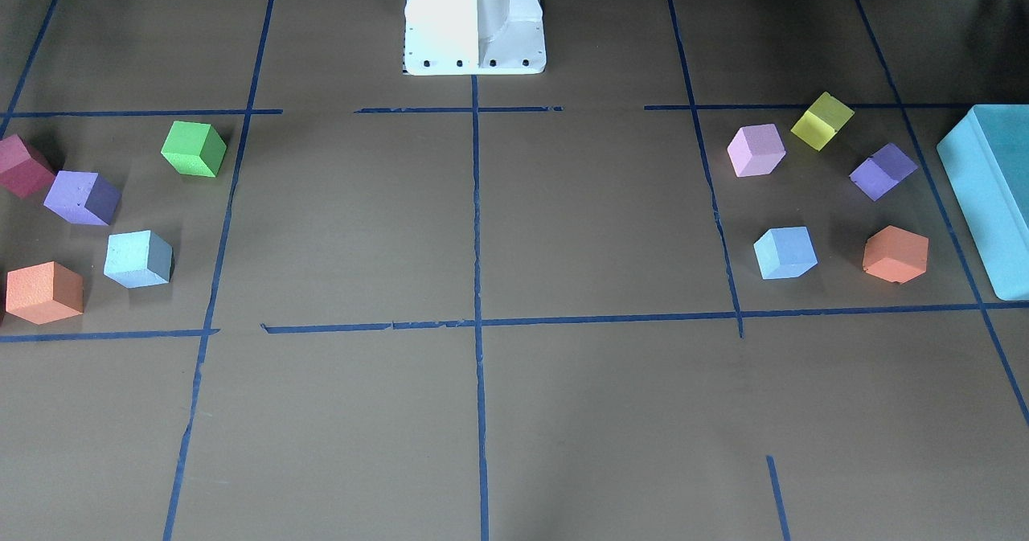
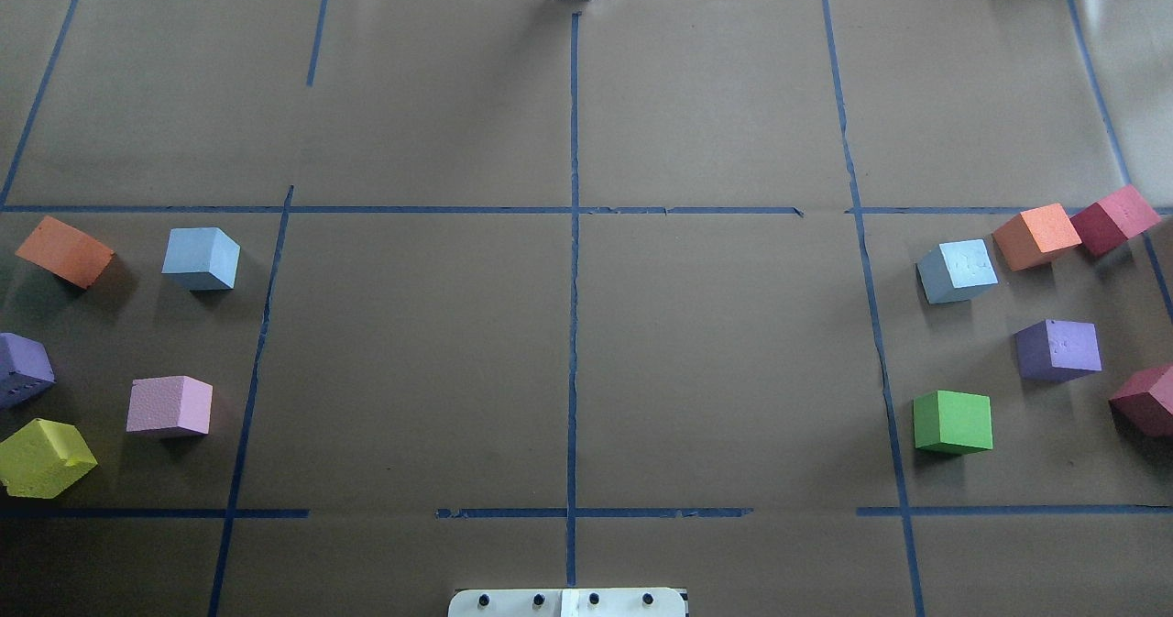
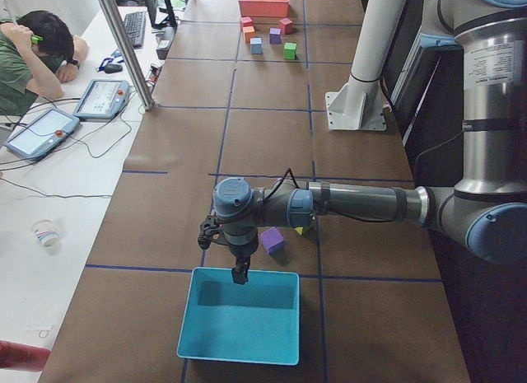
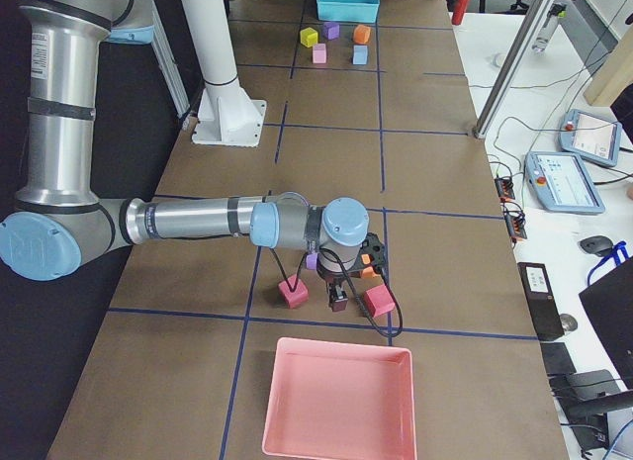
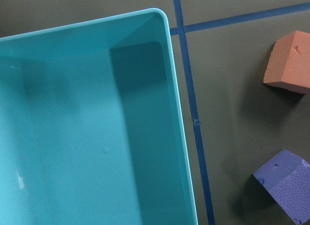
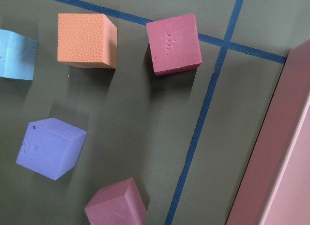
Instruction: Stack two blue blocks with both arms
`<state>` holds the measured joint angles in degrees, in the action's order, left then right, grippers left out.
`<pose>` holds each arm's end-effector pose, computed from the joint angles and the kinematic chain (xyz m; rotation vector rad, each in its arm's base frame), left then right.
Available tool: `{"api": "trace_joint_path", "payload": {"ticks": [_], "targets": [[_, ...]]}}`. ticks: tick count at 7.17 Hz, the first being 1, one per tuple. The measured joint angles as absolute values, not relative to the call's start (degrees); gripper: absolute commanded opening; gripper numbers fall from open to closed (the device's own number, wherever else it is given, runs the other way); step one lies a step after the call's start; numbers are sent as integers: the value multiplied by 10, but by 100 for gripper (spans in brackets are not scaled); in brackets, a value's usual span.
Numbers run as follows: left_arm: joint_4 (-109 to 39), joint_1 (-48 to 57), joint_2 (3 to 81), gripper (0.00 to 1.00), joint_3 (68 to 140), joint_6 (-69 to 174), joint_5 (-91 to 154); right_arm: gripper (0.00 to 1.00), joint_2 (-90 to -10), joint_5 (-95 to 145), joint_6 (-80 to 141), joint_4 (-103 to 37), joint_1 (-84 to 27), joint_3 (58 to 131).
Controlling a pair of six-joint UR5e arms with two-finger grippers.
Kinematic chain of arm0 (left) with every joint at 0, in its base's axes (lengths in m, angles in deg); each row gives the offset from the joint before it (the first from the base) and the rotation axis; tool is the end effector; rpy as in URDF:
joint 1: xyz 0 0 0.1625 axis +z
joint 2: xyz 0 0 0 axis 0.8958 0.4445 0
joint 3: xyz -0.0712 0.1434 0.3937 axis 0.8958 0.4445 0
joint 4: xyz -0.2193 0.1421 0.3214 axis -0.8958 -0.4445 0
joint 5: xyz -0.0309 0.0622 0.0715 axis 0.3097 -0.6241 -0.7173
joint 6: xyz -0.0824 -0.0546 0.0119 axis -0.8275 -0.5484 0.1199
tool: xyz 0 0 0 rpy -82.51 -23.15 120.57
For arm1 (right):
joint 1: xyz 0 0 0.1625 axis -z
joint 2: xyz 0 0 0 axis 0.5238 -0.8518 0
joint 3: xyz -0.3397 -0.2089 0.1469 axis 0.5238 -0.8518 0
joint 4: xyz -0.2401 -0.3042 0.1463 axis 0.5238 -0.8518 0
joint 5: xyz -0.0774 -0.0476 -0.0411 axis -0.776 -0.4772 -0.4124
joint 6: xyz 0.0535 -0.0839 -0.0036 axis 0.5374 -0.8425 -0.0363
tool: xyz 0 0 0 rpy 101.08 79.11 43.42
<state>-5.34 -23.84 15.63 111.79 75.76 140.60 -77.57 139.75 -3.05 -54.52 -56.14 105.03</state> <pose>-0.0487 -0.4441 0.6459 0.0146 0.7114 0.1792 0.0429 -0.4312 0.6176 0.0603 -0.8304 -0.2928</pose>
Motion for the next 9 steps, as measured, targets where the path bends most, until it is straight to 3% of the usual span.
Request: {"api": "trace_joint_path", "payload": {"ticks": [5, 9], "targets": [[-53, -229, 155, 100, 1117, 757, 1406, 100, -766, 1400, -9, -476, -548, 1057], [-53, -228, 155, 100, 1116, 758, 1406, 100, -696, 1347, 271, -374, -394, 1061]]}}
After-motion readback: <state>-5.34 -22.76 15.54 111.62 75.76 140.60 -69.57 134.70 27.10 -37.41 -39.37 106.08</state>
